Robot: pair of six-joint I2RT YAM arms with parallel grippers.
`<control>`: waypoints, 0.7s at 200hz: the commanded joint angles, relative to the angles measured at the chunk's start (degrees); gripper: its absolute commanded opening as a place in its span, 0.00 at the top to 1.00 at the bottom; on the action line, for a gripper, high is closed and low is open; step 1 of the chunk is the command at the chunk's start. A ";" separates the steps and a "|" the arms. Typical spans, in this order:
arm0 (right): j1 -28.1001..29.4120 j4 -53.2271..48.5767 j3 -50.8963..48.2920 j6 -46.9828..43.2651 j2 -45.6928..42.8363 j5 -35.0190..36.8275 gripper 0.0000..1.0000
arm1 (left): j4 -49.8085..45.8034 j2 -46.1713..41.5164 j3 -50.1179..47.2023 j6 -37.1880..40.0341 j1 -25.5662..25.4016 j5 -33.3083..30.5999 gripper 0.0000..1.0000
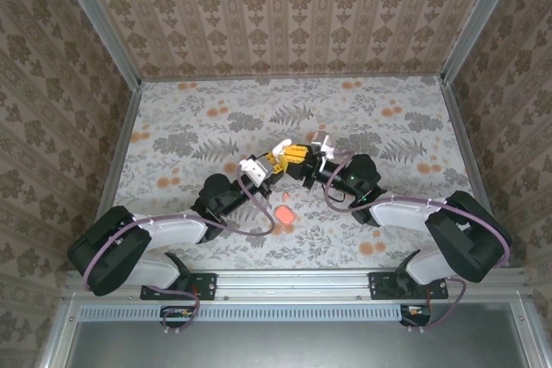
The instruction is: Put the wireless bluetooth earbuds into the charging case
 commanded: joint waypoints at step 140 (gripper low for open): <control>1.92 -20.89 1.37 -2.55 -1.01 9.57 0.79 | 7.27 -2.79 3.35 1.44 -1.79 2.97 0.92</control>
